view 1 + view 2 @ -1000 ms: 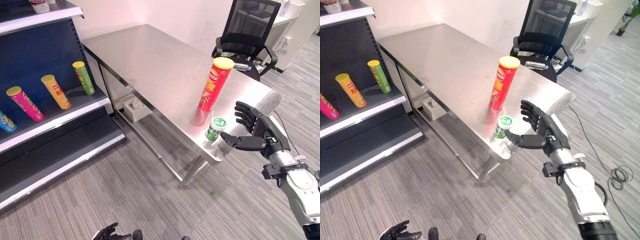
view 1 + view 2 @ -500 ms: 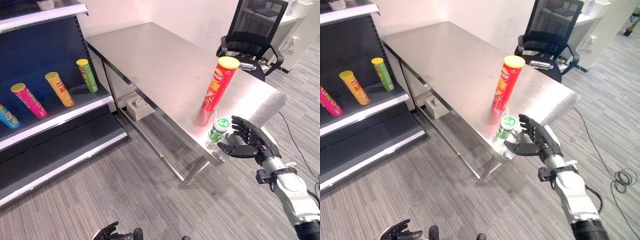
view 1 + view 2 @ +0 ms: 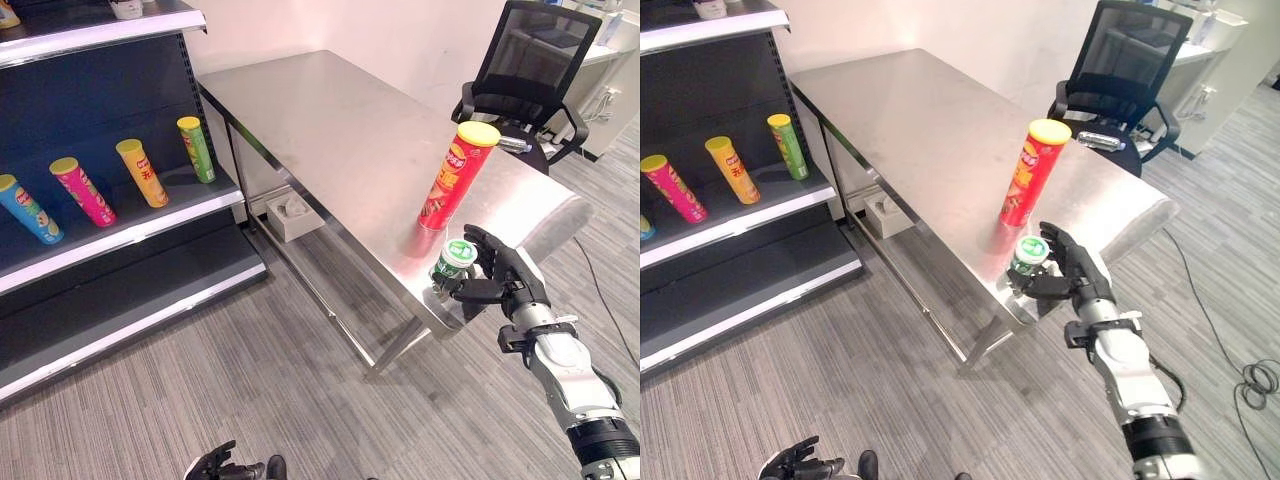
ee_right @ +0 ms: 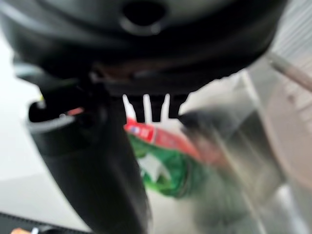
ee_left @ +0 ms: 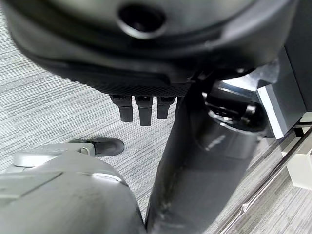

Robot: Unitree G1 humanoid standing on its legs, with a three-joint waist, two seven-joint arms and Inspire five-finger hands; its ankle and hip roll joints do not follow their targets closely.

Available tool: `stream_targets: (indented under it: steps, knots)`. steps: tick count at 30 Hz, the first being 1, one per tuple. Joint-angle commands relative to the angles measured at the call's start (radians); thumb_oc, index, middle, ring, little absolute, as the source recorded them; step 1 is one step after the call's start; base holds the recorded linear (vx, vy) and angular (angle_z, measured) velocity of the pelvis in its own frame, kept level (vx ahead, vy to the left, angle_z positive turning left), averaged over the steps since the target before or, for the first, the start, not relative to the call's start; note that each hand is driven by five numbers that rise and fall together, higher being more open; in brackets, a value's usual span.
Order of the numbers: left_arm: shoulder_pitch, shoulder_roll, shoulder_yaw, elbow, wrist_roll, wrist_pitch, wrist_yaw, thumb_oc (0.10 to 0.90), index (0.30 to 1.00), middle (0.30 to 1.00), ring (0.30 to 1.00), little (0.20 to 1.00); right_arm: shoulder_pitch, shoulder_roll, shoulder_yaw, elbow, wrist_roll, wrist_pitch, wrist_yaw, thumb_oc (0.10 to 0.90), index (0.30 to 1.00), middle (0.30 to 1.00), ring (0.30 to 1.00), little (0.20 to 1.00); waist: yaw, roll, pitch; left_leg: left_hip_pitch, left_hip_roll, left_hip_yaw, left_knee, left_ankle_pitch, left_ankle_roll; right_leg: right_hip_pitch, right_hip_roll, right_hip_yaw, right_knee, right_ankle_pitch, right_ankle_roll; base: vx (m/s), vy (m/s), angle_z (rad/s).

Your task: Put the goods on the table back onto the shelves and tidy them up.

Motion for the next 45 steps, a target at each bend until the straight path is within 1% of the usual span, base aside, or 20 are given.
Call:
stream_targets:
  steps: [1, 2, 3, 5, 6, 10, 15, 21, 24, 25, 26, 28, 33, 36, 37, 38, 41, 42, 43, 45]
  knots:
    - [-0.035, 0.012, -0.05, 0.016, -0.015, -0.033, 0.003, 0.8, 0.9, 0.9, 0.9, 0.9, -0.122, -0.058, 0.03, -0.033, -0.006, -0.051, 0.021, 0.8, 0.9, 0.9, 0.9, 0.9, 0.05, 0.012, -0.034, 0.033, 0.086, -0.04, 0.004, -0.032, -0.076, 0.023, -0.075, -0.019, 0.006, 0.01, 0.085, 0.0, 0.0, 0.16]
    - [-0.034, 0.012, -0.051, 0.018, -0.015, -0.033, 0.003, 0.8, 0.9, 0.9, 0.9, 0.9, -0.124, -0.06, 0.034, -0.028, -0.007, -0.05, 0.023, 0.8, 0.9, 0.9, 0.9, 0.9, 0.051, 0.012, -0.034, 0.033, 0.085, -0.041, 0.004, -0.032, -0.076, 0.025, -0.075, -0.02, 0.006, 0.01, 0.085, 0.0, 0.001, 0.1]
    - [-0.034, 0.012, -0.051, 0.018, -0.015, -0.033, 0.003, 0.8, 0.9, 0.9, 0.9, 0.9, -0.124, -0.061, 0.035, -0.028, -0.007, -0.05, 0.023, 0.75, 0.825, 0.825, 0.825, 0.825, 0.051, 0.012, -0.034, 0.033, 0.085, -0.041, 0.004, -0.032, -0.076, 0.025, -0.075, -0.021, 0.006, 0.01, 0.085, -0.01, 0.004, 0.06]
    - [-0.034, 0.012, -0.053, 0.022, -0.016, -0.033, 0.002, 0.8, 0.9, 0.9, 0.9, 0.9, -0.131, -0.069, 0.049, -0.024, -0.018, -0.049, 0.028, 0.623, 0.634, 0.634, 0.634, 0.634, 0.052, 0.012, -0.033, 0.033, 0.085, -0.042, 0.004, -0.031, -0.076, 0.025, -0.074, -0.021, 0.006, 0.01, 0.085, 0.0, 0.007, 0.08]
    - [-0.035, 0.011, -0.054, 0.023, -0.014, -0.032, 0.001, 0.8, 0.9, 0.9, 0.9, 0.9, -0.136, -0.074, 0.058, -0.02, -0.03, -0.045, 0.031, 0.4, 0.3, 0.3, 0.3, 0.3, 0.052, 0.011, -0.034, 0.033, 0.084, -0.042, 0.004, -0.032, -0.076, 0.025, -0.074, -0.022, 0.006, 0.01, 0.085, 0.0, 0.008, 0.07]
    - [-0.04, 0.011, -0.052, 0.032, -0.008, -0.033, 0.003, 0.8, 0.9, 0.9, 0.9, 0.9, -0.141, -0.082, 0.073, -0.013, -0.043, -0.038, 0.036, 0.4, 0.3, 0.3, 0.3, 0.3, 0.053, 0.01, -0.033, 0.034, 0.083, -0.042, 0.004, -0.032, -0.075, 0.025, -0.076, -0.023, 0.006, 0.01, 0.085, 0.0, 0.0, 0.0]
    - [-0.049, 0.012, -0.043, 0.053, -0.003, -0.033, 0.006, 0.8, 0.9, 0.9, 0.9, 0.9, -0.132, -0.087, 0.061, -0.02, -0.049, -0.038, 0.029, 0.4, 0.3, 0.3, 0.3, 0.3, 0.049, 0.01, -0.033, 0.033, 0.083, -0.041, 0.004, -0.032, -0.077, 0.026, -0.076, -0.021, 0.006, 0.009, 0.085, 0.0, 0.0, 0.0]
    - [-0.042, 0.012, -0.021, 0.038, 0.001, -0.035, 0.005, 0.8, 0.9, 0.9, 0.9, 0.9, -0.085, -0.112, -0.014, -0.085, -0.077, -0.052, 0.006, 0.4, 0.3, 0.3, 0.3, 0.3, 0.035, 0.01, -0.037, 0.046, 0.087, -0.028, 0.004, -0.035, -0.078, 0.029, -0.072, -0.012, 0.006, 0.005, 0.084, 0.0, 0.0, 0.0]
    - [-0.047, 0.014, -0.017, 0.039, 0.007, -0.036, 0.006, 0.8, 0.9, 0.9, 0.9, 0.9, -0.101, -0.124, -0.038, -0.15, -0.069, -0.067, -0.006, 0.4, 0.3, 0.3, 0.3, 0.3, 0.031, 0.011, -0.04, 0.05, 0.091, -0.024, 0.004, -0.035, -0.08, 0.029, -0.067, -0.004, 0.006, 0.001, 0.082, -0.01, -0.017, -0.01]
    - [-0.051, 0.016, -0.014, 0.045, 0.012, -0.036, 0.006, 0.8, 0.9, 0.9, 0.9, 0.9, -0.134, -0.123, -0.049, -0.217, -0.028, -0.09, -0.008, 0.4, 0.3, 0.3, 0.3, 0.3, 0.032, 0.013, -0.044, 0.051, 0.097, -0.027, 0.004, -0.032, -0.085, 0.031, -0.061, -0.003, 0.006, -0.005, 0.076, -0.02, -0.046, -0.03]
    - [-0.051, 0.016, -0.013, 0.045, 0.012, -0.036, 0.006, 0.8, 0.9, 0.9, 0.9, 0.9, -0.134, -0.123, -0.049, -0.218, -0.028, -0.09, -0.008, 0.4, 0.3, 0.3, 0.3, 0.3, 0.032, 0.013, -0.043, 0.052, 0.097, -0.027, 0.004, -0.032, -0.085, 0.032, -0.061, -0.003, 0.006, -0.005, 0.076, -0.03, -0.076, -0.06]
    - [-0.054, 0.018, -0.013, 0.037, 0.002, -0.034, 0.01, 0.8, 0.9, 0.9, 0.9, 0.9, -0.202, -0.12, -0.041, -0.297, 0.022, -0.11, -0.01, 0.4, 0.3, 0.3, 0.3, 0.3, 0.041, 0.015, -0.047, 0.049, 0.106, -0.032, 0.004, -0.026, -0.092, 0.034, -0.051, -0.007, 0.006, -0.015, 0.069, -0.03, -0.071, -0.04]
    - [-0.056, 0.007, -0.026, 0.039, -0.014, -0.033, 0.017, 0.8, 0.9, 0.9, 0.9, 0.9, -0.349, -0.062, 0.03, -0.366, 0.12, -0.142, -0.007, 0.4, 0.3, 0.3, 0.3, 0.3, 0.066, 0.019, -0.053, 0.042, 0.125, -0.054, 0.004, -0.006, -0.108, 0.038, -0.026, -0.014, 0.006, -0.036, 0.051, -0.03, -0.082, 0.02]
    - [-0.053, 0.005, -0.032, 0.034, -0.033, -0.033, 0.025, 0.8, 0.9, 0.9, 0.9, 0.9, -0.451, -0.017, 0.086, -0.389, 0.17, -0.154, -0.009, 0.4, 0.3, 0.3, 0.3, 0.3, 0.097, 0.024, -0.047, 0.033, 0.143, -0.076, 0.004, 0.016, -0.122, 0.041, -0.003, -0.016, 0.006, -0.051, 0.035, -0.08, -0.118, 0.14]
    - [-0.056, 0.002, -0.031, 0.043, -0.04, -0.032, 0.031, 0.8, 0.9, 0.9, 0.9, 0.9, -0.501, 0.015, 0.11, -0.392, 0.194, -0.161, -0.014, 0.4, 0.3, 0.3, 0.3, 0.3, 0.114, 0.027, -0.045, 0.017, 0.149, -0.094, 0.004, 0.036, -0.13, 0.036, 0.006, -0.024, 0.006, -0.058, 0.028, -0.08, -0.109, 0.26]
    - [-0.057, 0.002, -0.03, 0.044, -0.04, -0.033, 0.031, 0.8, 0.9, 0.9, 0.9, 0.9, -0.502, 0.015, 0.11, -0.392, 0.194, -0.161, -0.015, 0.4, 0.3, 0.3, 0.3, 0.3, 0.112, 0.027, -0.045, 0.016, 0.149, -0.095, 0.004, 0.036, -0.13, 0.036, 0.006, -0.025, 0.006, -0.058, 0.028, -0.09, -0.093, 0.25]
    - [-0.06, -0.002, -0.035, 0.039, -0.052, -0.037, 0.037, 0.8, 0.9, 0.9, 0.9, 0.9, -0.552, 0.039, 0.112, -0.406, 0.205, -0.178, -0.031, 0.4, 0.3, 0.3, 0.3, 0.3, 0.139, 0.034, -0.028, -0.02, 0.153, -0.129, 0.004, 0.067, -0.147, 0.045, 0.009, -0.072, 0.006, -0.069, 0.021, -0.08, -0.065, 0.39]
    - [-0.062, -0.002, -0.042, 0.025, -0.058, -0.041, 0.043, 0.8, 0.9, 0.9, 0.9, 0.9, -0.566, 0.032, 0.113, -0.408, 0.195, -0.18, -0.041, 0.4, 0.3, 0.3, 0.3, 0.3, 0.145, 0.035, -0.019, -0.045, 0.15, -0.115, 0.018, 0.083, -0.15, 0.048, 0.0, -0.098, 0.006, -0.066, 0.022, -0.07, -0.013, 0.62]
    - [-0.063, -0.002, -0.042, 0.025, -0.058, -0.041, 0.043, 0.8, 0.9, 0.9, 0.9, 0.9, -0.567, 0.031, 0.113, -0.408, 0.195, -0.18, -0.042, 0.4, 0.3, 0.3, 0.3, 0.3, 0.142, 0.035, -0.02, -0.049, 0.148, -0.118, 0.017, 0.087, -0.148, 0.045, -0.001, -0.102, 0.006, -0.064, 0.023, -0.09, 0.014, 0.84]
    - [-0.072, -0.008, -0.041, 0.021, -0.066, -0.041, 0.048, 0.8, 0.9, 0.9, 0.9, 0.9, -0.588, 0.022, 0.114, -0.399, 0.165, -0.182, -0.068, 0.4, 0.3, 0.3, 0.3, 0.3, 0.134, 0.028, -0.015, -0.077, 0.172, -0.029, 0.052, 0.092, -0.14, 0.045, -0.018, -0.145, 0.006, -0.063, 0.02, -0.08, 0.056, 1.1]
